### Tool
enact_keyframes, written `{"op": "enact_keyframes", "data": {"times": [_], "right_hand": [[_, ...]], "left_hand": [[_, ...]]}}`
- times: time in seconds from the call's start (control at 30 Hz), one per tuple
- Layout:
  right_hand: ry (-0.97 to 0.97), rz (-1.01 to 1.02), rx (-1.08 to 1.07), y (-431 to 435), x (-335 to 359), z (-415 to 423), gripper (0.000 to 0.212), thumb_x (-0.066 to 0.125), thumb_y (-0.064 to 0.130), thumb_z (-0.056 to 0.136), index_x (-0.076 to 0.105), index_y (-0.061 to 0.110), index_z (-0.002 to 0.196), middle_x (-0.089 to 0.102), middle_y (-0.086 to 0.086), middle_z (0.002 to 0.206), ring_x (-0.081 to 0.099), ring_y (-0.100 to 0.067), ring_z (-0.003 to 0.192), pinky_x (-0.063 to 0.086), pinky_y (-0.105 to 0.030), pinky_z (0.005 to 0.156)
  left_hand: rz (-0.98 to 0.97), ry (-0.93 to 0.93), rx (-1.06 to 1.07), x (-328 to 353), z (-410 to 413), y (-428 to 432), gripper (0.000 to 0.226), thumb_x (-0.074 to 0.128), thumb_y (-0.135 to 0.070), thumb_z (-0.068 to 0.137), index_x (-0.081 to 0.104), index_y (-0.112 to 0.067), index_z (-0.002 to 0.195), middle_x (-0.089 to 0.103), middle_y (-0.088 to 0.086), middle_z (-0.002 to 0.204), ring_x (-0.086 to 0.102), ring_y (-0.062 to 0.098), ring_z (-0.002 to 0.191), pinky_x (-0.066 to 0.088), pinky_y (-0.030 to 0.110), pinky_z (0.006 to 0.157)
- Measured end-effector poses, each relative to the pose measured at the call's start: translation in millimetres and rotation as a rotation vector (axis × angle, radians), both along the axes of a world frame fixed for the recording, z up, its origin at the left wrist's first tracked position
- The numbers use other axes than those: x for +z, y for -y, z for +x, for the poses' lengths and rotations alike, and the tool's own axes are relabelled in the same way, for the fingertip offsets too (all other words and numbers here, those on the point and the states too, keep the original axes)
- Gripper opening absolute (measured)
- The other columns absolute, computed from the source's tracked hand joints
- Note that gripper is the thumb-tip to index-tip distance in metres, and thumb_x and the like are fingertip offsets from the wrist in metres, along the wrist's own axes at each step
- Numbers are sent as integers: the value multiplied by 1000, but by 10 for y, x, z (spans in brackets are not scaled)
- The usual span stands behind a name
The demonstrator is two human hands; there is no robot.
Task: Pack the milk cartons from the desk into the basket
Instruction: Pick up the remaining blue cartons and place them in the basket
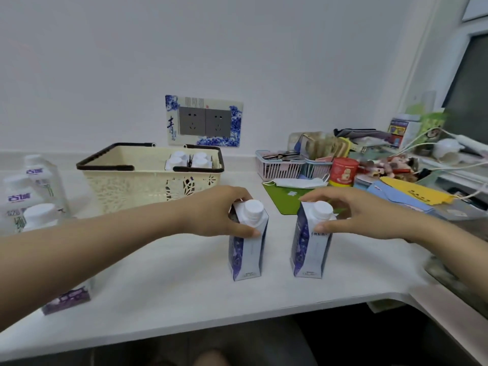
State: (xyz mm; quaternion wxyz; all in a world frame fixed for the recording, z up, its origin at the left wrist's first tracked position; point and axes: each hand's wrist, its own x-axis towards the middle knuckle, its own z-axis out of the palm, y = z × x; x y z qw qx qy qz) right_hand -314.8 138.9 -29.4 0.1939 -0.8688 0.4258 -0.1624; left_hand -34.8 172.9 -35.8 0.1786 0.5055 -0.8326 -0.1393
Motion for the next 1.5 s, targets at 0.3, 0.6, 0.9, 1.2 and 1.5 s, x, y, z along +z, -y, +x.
{"op": "enact_keyframes", "data": {"times": [0.3, 0.6, 0.9, 1.2, 1.5], "right_hand": [[170, -48, 105, 148, 32, 323, 50, 69, 57, 61, 61, 48, 109, 62, 31, 113, 59, 4, 106, 54, -22, 84], [421, -80, 243, 248, 422, 1118, 41, 71, 44, 66, 68, 36, 106, 70, 15, 107, 66, -1, 90, 57, -20, 71], [618, -353, 282, 601, 931, 1695, 28, 68, 15, 86, 63, 17, 113, 64, 7, 106, 60, -7, 91, 54, -20, 76], [548, -199, 273, 1095, 885, 1951, 29, 64, 14, 88, 61, 10, 116, 65, -1, 105, 62, 5, 82, 51, -14, 70], [361, 71, 248, 1573, 879, 2002, 23, 60, 37, 89, 63, 34, 111, 73, 1, 105, 69, -9, 92, 56, -26, 77]], "left_hand": [[117, 75, 21, 128, 403, -4, 43, 76, -41, 73, 60, -19, 106, 67, 2, 103, 69, 23, 79, 57, 39, 76], [138, 312, 192, 304, 1088, -2, 56, 77, -51, 67, 57, -24, 112, 64, -7, 104, 63, 16, 92, 52, 36, 85], [122, 76, 99, 611, 1308, 135, 67, 57, -72, 63, 61, -27, 112, 69, -13, 107, 69, 5, 88, 57, 27, 79], [68, -123, 224, 612, 1438, 662, 77, 15, -68, 82, 53, -21, 130, 56, 1, 134, 55, 11, 113, 39, 26, 94], [179, -143, 270, 258, 1470, 863, 77, 4, -74, 81, 53, -39, 130, 34, -10, 153, 26, 13, 141, 18, 29, 104]]}}
